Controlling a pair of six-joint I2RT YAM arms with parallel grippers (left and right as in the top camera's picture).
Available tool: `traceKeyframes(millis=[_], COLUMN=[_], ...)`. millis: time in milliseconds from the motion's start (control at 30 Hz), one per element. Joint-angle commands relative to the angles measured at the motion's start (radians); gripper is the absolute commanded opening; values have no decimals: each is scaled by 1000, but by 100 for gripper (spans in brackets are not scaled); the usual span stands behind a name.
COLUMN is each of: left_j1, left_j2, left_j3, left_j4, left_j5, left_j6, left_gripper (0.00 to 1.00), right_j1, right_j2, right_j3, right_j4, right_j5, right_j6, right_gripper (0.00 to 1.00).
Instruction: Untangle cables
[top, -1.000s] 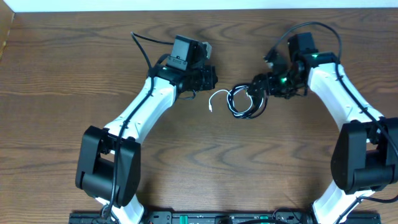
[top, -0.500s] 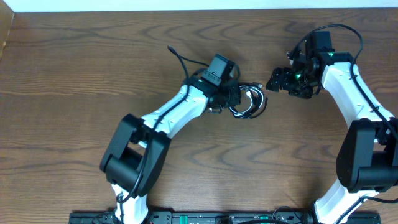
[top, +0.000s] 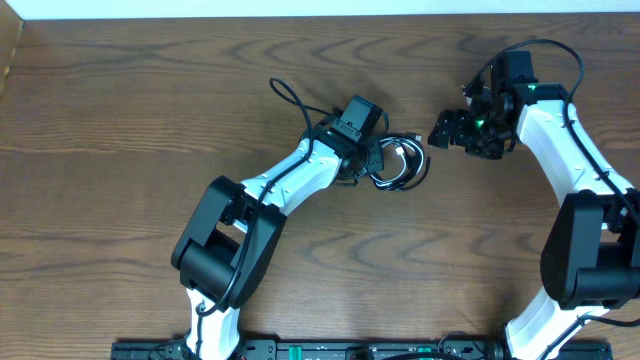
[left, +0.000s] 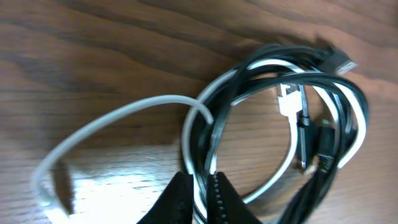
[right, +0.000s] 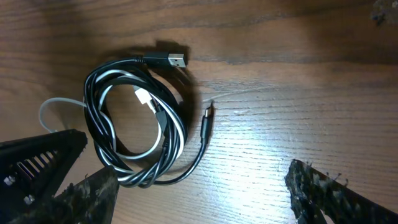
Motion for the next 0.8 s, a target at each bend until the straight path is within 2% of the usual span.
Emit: traceKeyframes(millis=[0,33,200,433,500,533,567,600,700,767], left_j1=[-14,-18,-27,-27,-27,-27,-27,-27,-26,-23], left_j2=[26,34,79,85,85,85,85,85,80,63], left_j3=[6,6,6,6,6,6,6,6,6,6], left_j4=[1,5,28,32,31,31,31,31,28,24], left_j5=[-70,-70,-69,-71,-71,-71,-71,-71,-69,-61], left_j6=[-5,-5,-57,-64,-64,-64,-64,-63,-64,-63], left_gripper=[17,21,27,28,25,21,11,8,7,7], right_j1=[-3,-4,-3,-4,-4,-3,-3,-3,-3,-2], right_j2=[-27,-27,-27,-27,-27,-27,-27,-27,-27,-27], right_j3=[13,13,13,13,13,13,13,13,13,13], right_j4=[-1,-1,-4,-8,-8,-8,-8,-8,-14,-17], right_j5=[3,3,3,3,3,3,3,3,-5,-65], right_j6=[-4,-4,-4,-4,-4,-4,-4,-4,-6,-66], right_gripper=[83,83,83,84,84,84,84,84,84,83])
